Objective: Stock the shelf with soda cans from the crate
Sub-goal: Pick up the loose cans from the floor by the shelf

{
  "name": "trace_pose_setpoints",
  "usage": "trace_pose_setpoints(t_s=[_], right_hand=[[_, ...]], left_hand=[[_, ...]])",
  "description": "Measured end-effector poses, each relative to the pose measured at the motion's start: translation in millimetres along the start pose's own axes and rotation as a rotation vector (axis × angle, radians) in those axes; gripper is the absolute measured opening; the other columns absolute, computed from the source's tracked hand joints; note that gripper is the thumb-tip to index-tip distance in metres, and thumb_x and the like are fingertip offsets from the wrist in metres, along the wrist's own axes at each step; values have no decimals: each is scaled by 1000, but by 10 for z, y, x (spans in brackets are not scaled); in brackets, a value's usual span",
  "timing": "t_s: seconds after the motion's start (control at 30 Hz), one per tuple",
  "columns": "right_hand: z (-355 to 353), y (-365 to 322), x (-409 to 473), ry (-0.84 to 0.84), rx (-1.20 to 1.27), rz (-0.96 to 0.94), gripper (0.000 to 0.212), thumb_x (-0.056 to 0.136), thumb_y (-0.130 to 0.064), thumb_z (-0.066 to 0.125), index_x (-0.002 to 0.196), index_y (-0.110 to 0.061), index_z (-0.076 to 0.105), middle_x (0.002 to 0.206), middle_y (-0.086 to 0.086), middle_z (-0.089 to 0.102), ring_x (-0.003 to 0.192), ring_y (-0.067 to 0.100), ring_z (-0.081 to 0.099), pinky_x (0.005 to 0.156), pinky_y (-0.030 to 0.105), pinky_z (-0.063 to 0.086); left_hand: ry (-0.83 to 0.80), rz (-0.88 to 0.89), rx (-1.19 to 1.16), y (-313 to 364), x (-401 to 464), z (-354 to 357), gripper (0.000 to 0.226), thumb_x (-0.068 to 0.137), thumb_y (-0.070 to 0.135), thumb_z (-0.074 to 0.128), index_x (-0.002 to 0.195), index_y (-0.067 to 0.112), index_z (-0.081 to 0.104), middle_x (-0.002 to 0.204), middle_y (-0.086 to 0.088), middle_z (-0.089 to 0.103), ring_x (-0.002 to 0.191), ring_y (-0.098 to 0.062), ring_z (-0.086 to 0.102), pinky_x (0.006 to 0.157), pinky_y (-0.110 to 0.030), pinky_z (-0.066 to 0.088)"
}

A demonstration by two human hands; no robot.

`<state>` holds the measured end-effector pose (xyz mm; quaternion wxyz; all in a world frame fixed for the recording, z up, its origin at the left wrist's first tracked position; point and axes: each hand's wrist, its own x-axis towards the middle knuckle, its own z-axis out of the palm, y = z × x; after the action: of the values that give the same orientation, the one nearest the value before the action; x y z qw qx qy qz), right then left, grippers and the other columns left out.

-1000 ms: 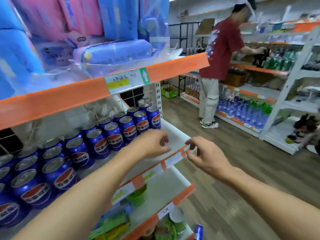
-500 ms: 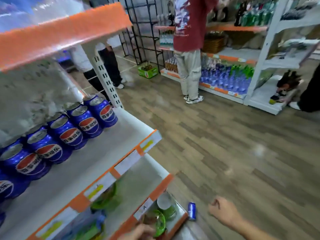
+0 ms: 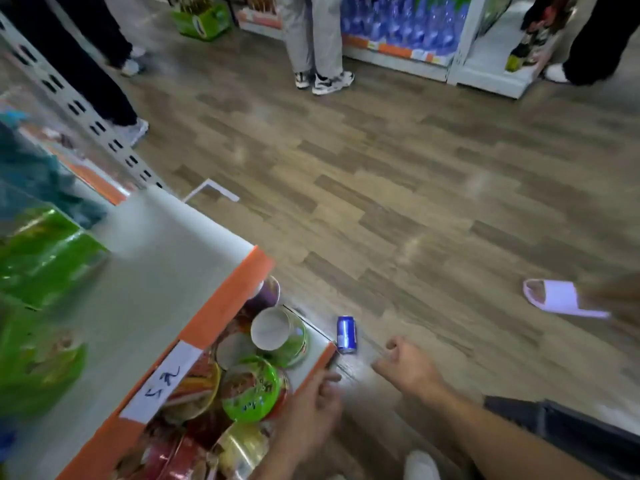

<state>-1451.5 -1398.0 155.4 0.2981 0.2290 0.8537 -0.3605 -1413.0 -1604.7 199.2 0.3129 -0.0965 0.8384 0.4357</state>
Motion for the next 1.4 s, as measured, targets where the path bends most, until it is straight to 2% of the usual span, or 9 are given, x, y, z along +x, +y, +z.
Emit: trace_pose_setpoints(t_s=[0.23, 0.33, 0.5, 0.63, 0.77, 0.97, 1.1, 1.2, 1.4], right_hand=[[812, 463, 1022, 17, 61, 15, 55, 80, -43, 72, 126, -17, 54, 119, 5, 64, 107, 22, 61, 78, 25, 40], [1048, 624, 1373, 21, 51, 14, 60, 79, -45, 73, 128, -18, 53, 121, 5, 64, 110, 22, 60, 84, 27, 44], [1353, 783, 2121, 19, 11, 10, 64, 76, -47, 73, 128, -15, 53, 121, 8, 64, 104, 22, 60, 77, 26, 42], [1663, 834, 2783, 40, 8, 10, 58, 78, -43, 73, 121, -9, 54, 122, 12, 64, 106, 26, 62, 80, 30, 47], [1978, 745, 3301, 6, -29, 15, 56, 75, -44, 74, 113, -7, 59, 116, 12, 65, 95, 25, 62, 67, 25, 38], [2204, 647, 3689, -62, -63, 28, 87, 39, -48, 72, 113, -3, 58, 106, 12, 66, 88, 25, 65, 59, 27, 43], [2237, 618, 3711, -54, -57, 1, 67, 51, -49, 76, 103, -7, 66, 100, 10, 67, 89, 23, 66, 63, 28, 46], [2187, 688, 3718, -31, 31, 8, 74, 30, -47, 72, 93, -9, 67, 91, 10, 70, 82, 23, 69, 63, 32, 57], [1598, 471, 3256, 35, 135, -54, 52, 43, -41, 80, 83, -11, 69, 78, 7, 70, 70, 21, 68, 55, 27, 49]], left_hand=[[-4, 35, 84, -701, 1430, 624, 27, 76, 47, 57, 101, 39, 62, 96, 9, 71, 86, -4, 67, 88, -38, 56], [7, -3, 164, -887, 1724, 714, 10, 86, 36, 63, 94, 40, 60, 87, 13, 69, 79, 2, 64, 85, -30, 55], [30, 27, 326, -1326, 1997, 733, 34, 90, 27, 64, 124, 23, 61, 66, 31, 59, 63, 13, 52, 66, -11, 39], [22, 41, 405, -1468, 2178, 708, 26, 93, 39, 62, 80, 61, 56, 73, 33, 60, 66, 15, 54, 76, -11, 42], [95, 70, 430, -1460, 2392, 699, 21, 89, 47, 60, 97, 28, 61, 99, 7, 70, 93, -9, 65, 85, -26, 49], [201, 159, 397, -1278, 2519, 635, 32, 88, 49, 60, 113, 30, 62, 101, 10, 71, 94, -12, 67, 85, -30, 53], [221, 226, 356, -1199, 2445, 607, 26, 89, 47, 60, 112, 34, 61, 98, 15, 68, 87, -2, 63, 76, -20, 48], [231, 232, 333, -1227, 2410, 593, 24, 90, 49, 61, 109, 33, 61, 92, 16, 67, 78, 1, 59, 66, -12, 42], [246, 198, 237, -1066, 2271, 586, 23, 90, 43, 63, 108, 29, 64, 96, 12, 68, 86, -3, 64, 79, -23, 51]])
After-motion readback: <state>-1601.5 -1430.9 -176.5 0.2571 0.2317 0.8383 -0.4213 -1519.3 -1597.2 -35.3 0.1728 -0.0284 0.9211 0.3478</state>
